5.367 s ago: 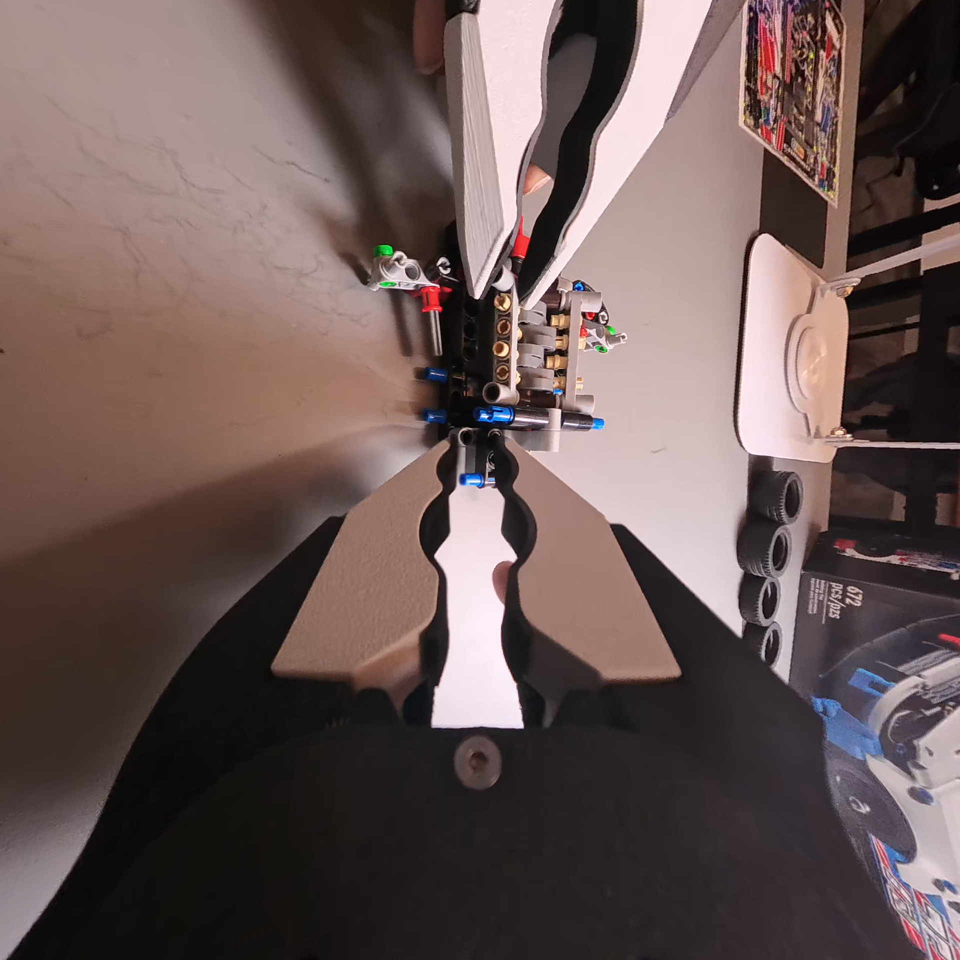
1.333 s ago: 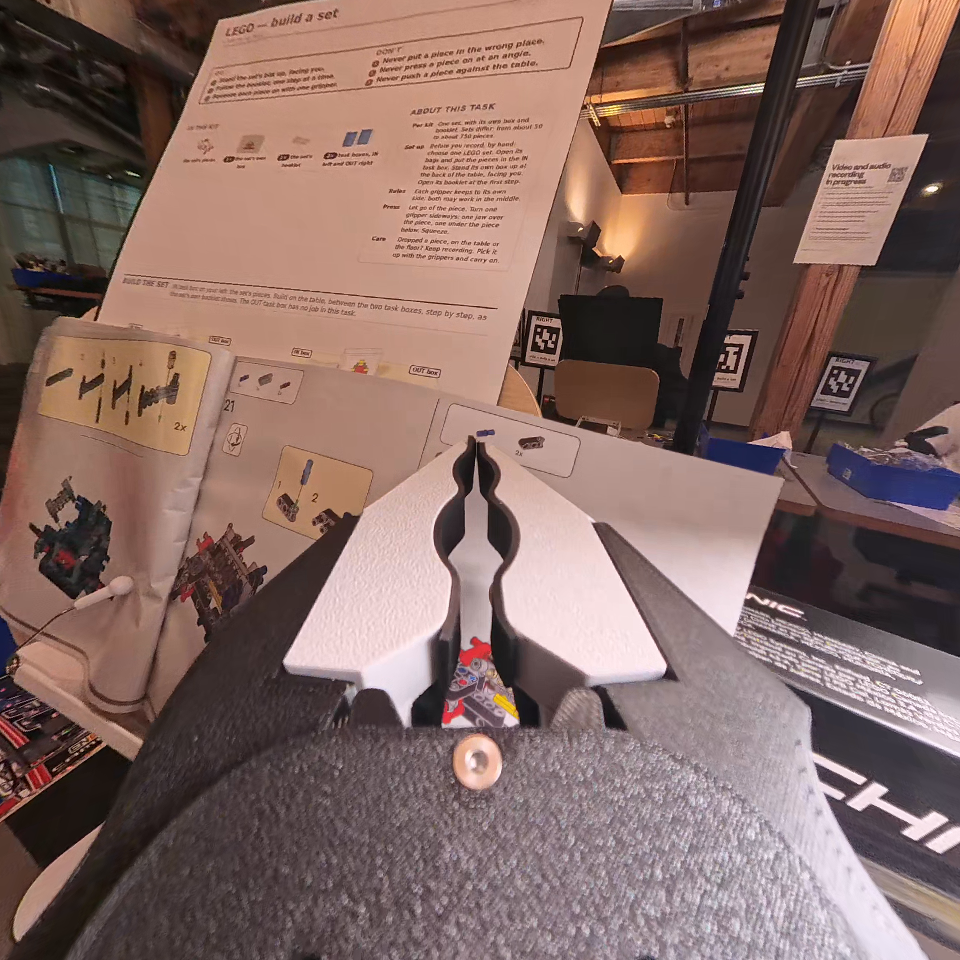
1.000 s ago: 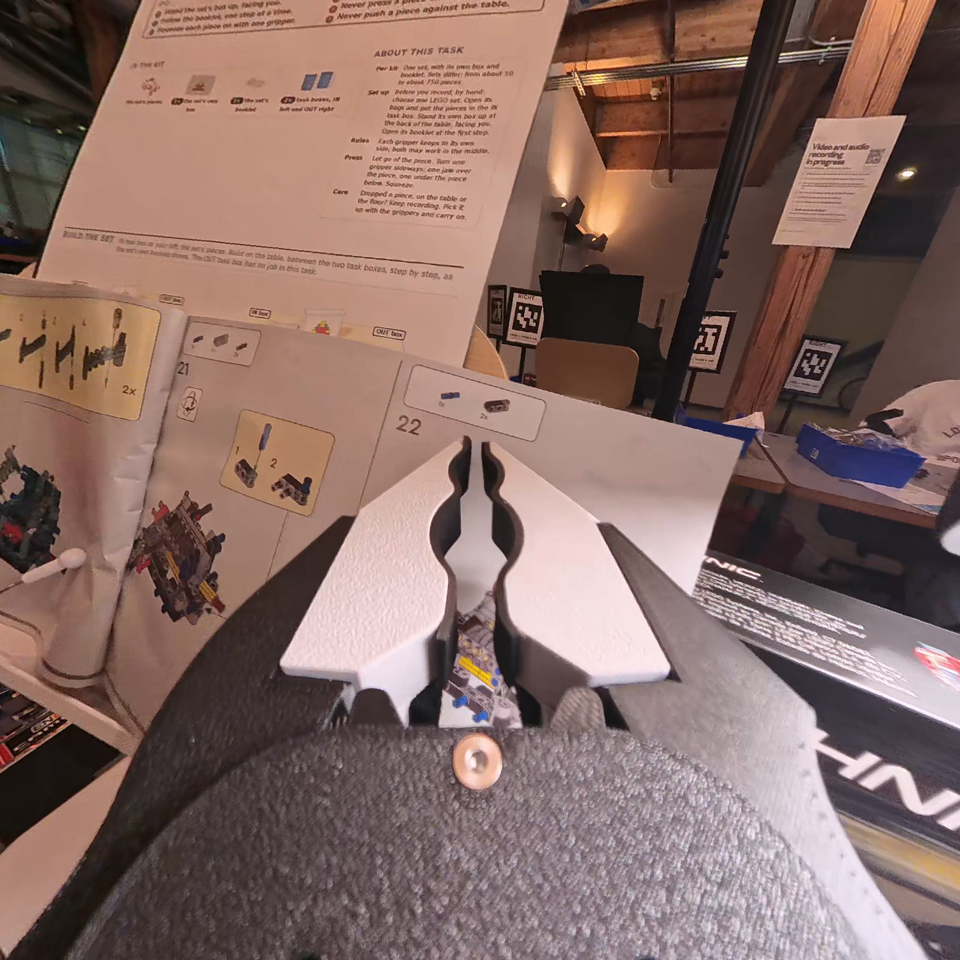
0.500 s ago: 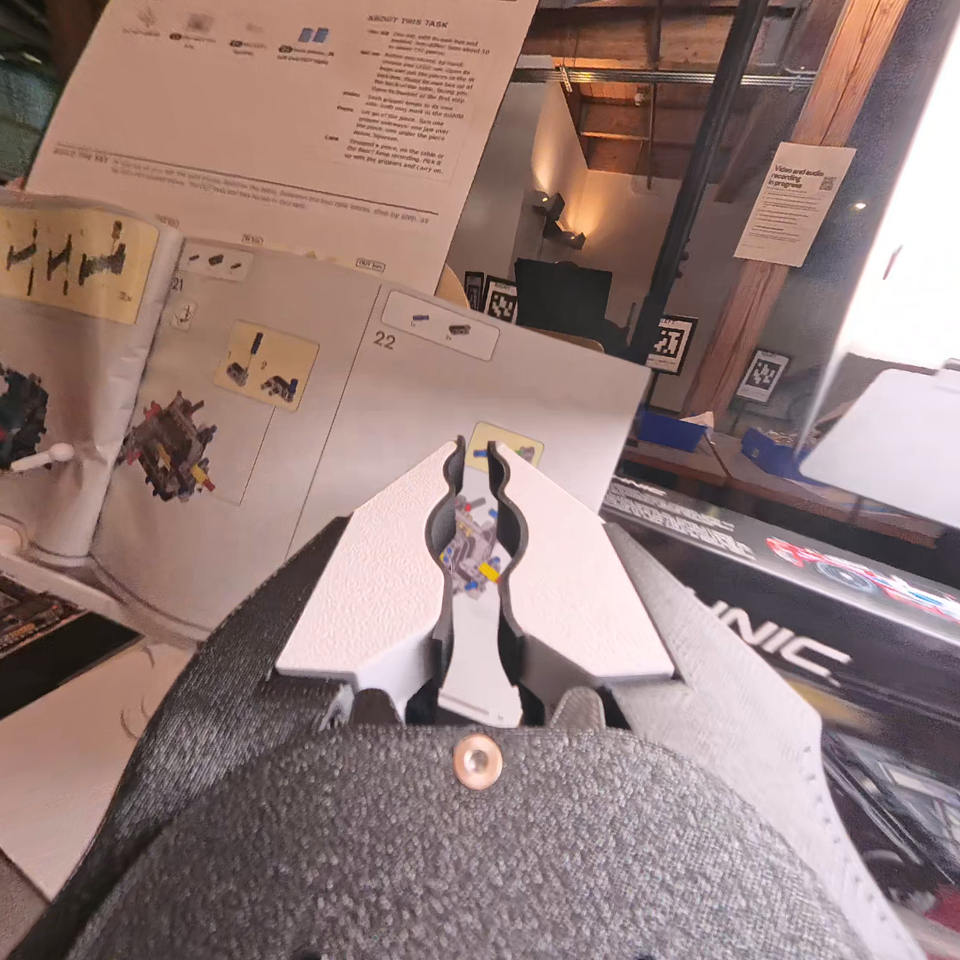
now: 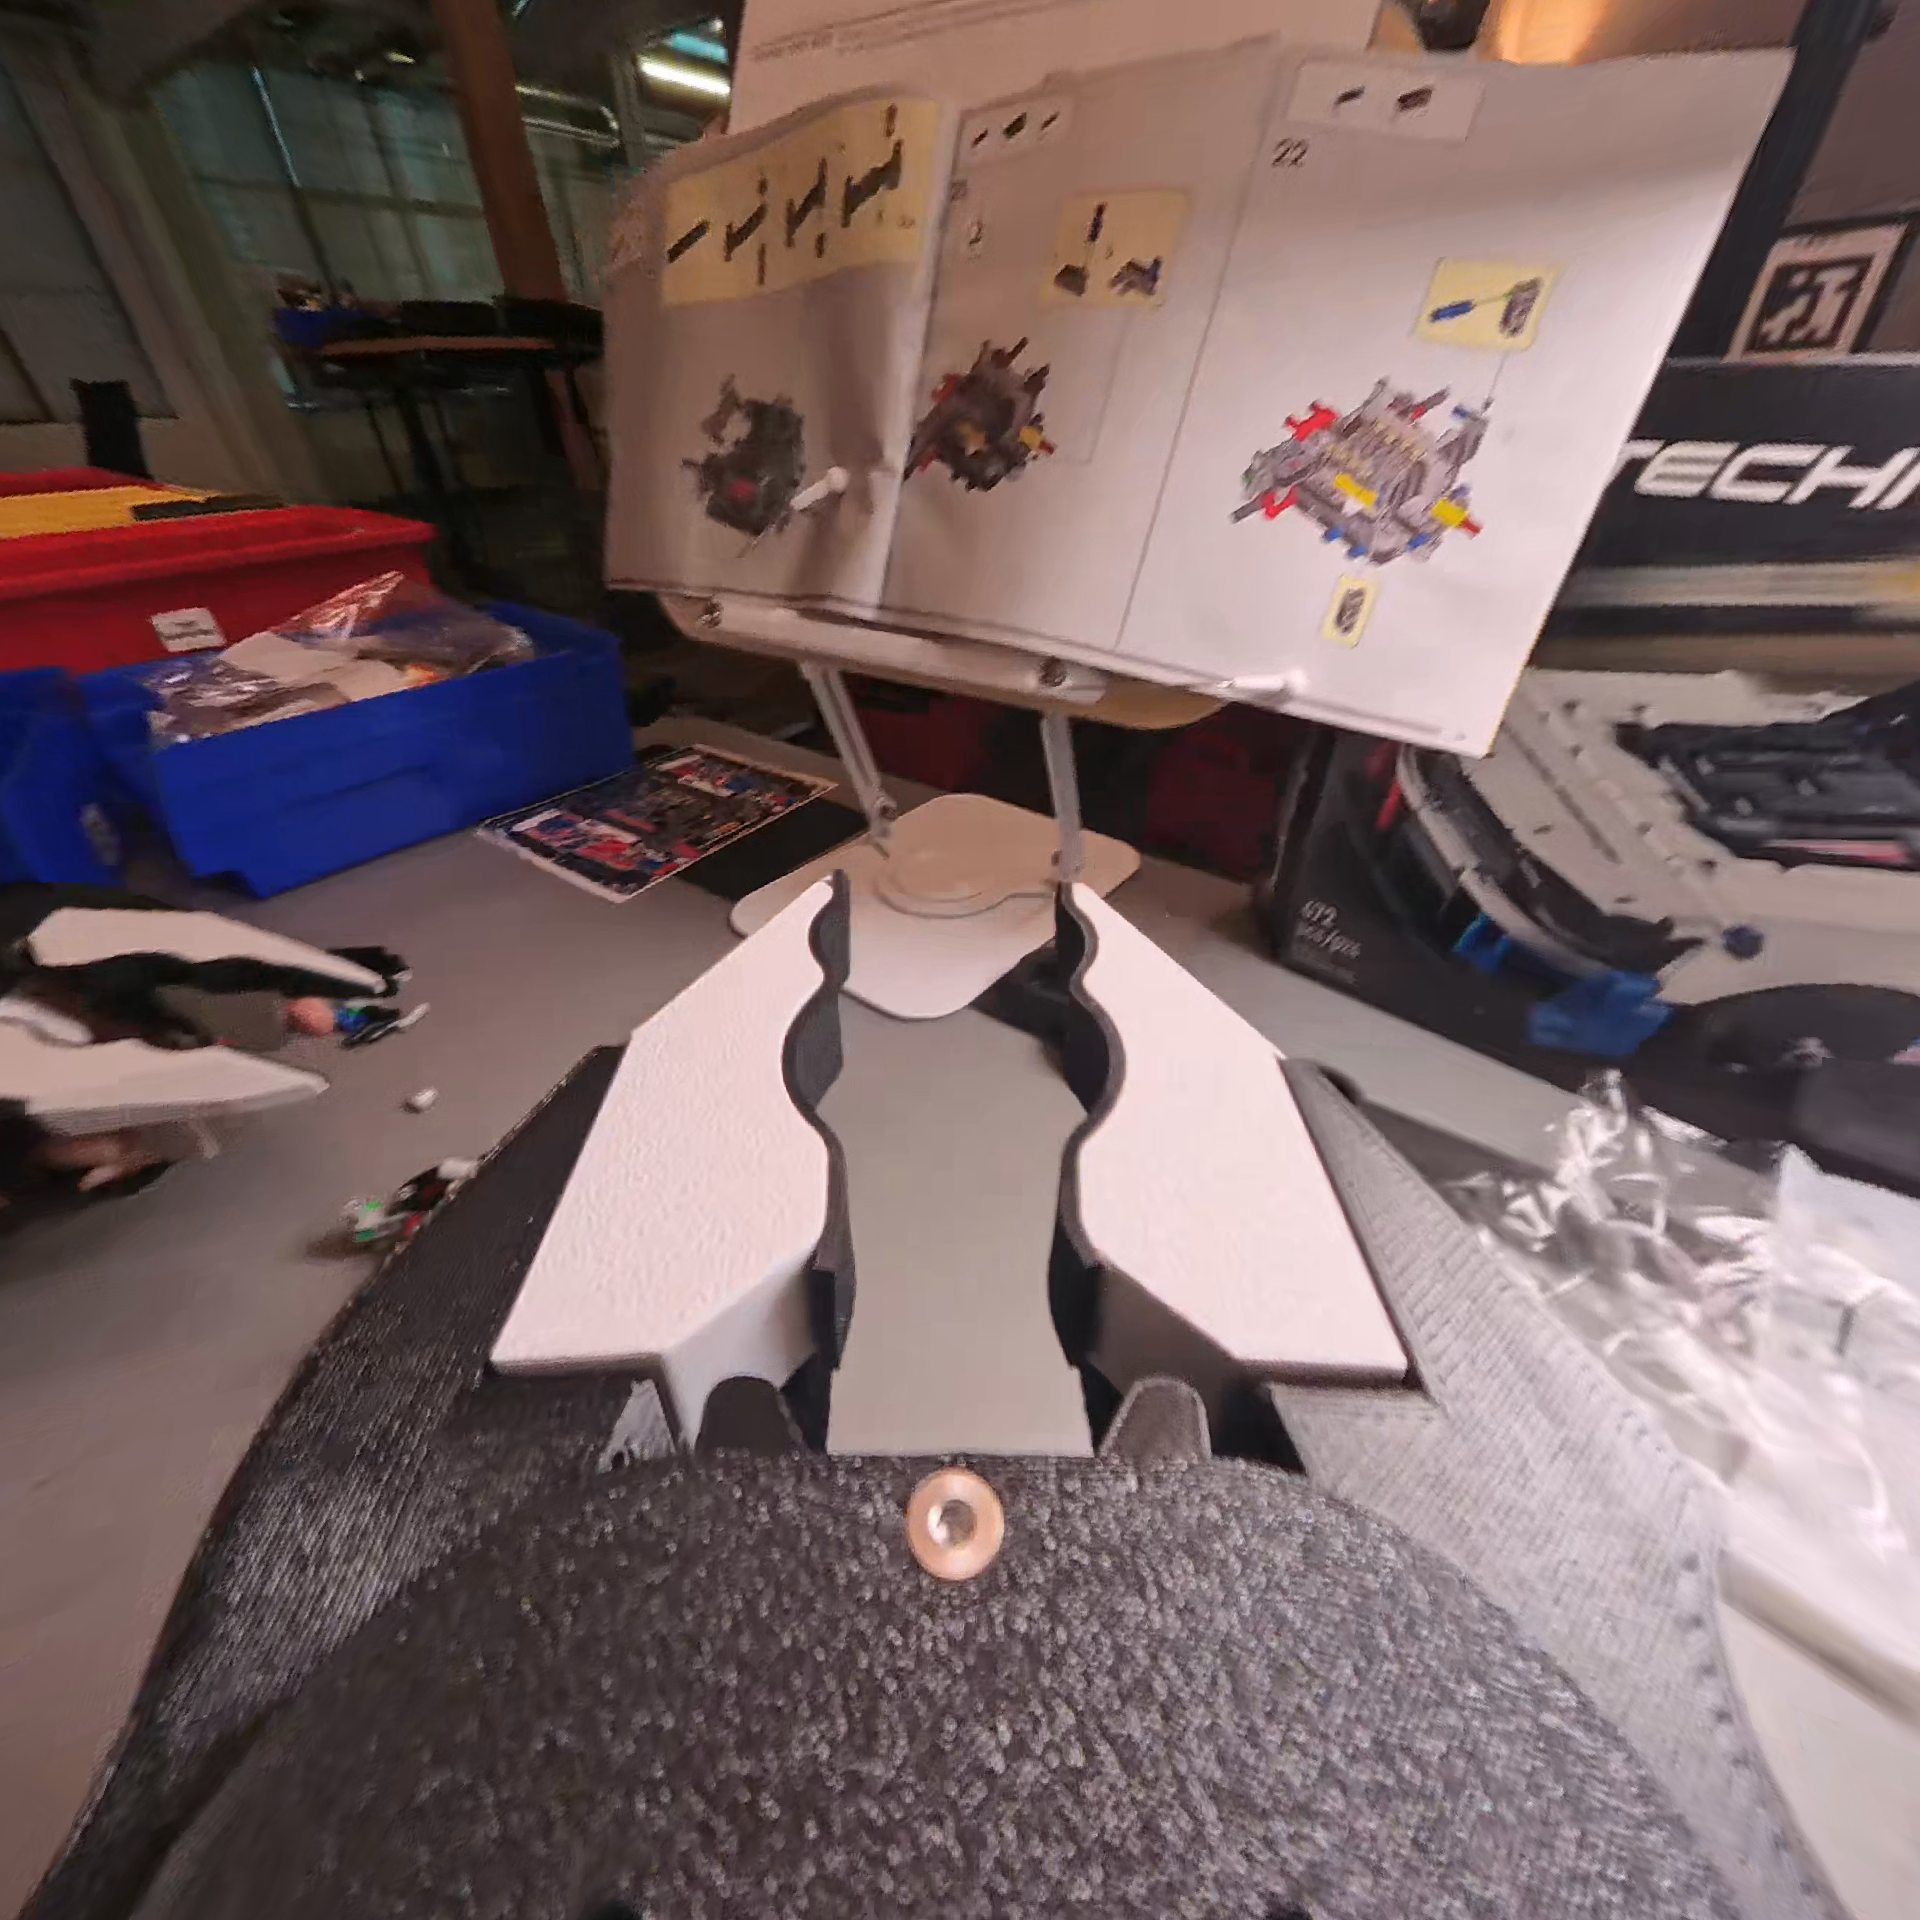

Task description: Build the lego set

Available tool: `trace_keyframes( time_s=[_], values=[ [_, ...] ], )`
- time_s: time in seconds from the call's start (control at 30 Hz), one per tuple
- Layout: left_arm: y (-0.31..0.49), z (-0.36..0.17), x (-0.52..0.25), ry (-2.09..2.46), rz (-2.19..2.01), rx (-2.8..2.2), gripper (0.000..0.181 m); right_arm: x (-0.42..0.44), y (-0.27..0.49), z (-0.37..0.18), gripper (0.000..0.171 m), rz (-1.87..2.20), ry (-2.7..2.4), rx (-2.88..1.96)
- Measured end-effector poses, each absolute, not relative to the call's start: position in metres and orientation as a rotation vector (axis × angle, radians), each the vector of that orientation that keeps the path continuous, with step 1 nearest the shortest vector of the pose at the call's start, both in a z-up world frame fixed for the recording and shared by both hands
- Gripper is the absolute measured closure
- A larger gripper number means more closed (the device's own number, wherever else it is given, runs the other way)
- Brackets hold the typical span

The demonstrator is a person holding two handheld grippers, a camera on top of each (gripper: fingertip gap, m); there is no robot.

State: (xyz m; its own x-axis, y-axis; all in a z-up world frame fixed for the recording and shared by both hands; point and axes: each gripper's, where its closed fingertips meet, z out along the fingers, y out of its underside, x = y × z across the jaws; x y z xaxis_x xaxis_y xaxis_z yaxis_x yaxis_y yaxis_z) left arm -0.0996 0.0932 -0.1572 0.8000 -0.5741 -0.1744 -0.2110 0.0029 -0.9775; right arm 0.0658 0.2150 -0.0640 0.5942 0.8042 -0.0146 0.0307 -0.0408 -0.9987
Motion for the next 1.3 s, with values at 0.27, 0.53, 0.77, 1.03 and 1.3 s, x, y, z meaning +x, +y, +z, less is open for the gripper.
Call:
trace_keyframes(
  time_s=[0.27,0.53,0.77,1.03,1.3],
  values=[
    [0.092,-0.158,-0.097,0.649,-0.304,-1.576,0.148,0.059,0.127,-0.107,0.133,0.928,-0.677,-1.521],
    [0.089,-0.159,-0.091,0.691,-0.325,-1.574,0.145,0.065,0.124,-0.115,0.135,0.733,-0.783,-1.356],
    [0.093,-0.148,-0.108,0.593,-0.336,-1.580,0.140,0.064,0.108,-0.101,0.131,0.761,-0.810,-1.302],
    [0.077,-0.106,-0.131,0.514,-0.286,-1.514,0.154,0.064,0.102,-0.095,0.129,0.802,-0.806,-1.298],
    [0.041,-0.041,-0.185,0.507,-0.079,-1.491,0.181,0.053,0.098,-0.111,0.124,0.772,-0.878,-1.331]
  ],
)
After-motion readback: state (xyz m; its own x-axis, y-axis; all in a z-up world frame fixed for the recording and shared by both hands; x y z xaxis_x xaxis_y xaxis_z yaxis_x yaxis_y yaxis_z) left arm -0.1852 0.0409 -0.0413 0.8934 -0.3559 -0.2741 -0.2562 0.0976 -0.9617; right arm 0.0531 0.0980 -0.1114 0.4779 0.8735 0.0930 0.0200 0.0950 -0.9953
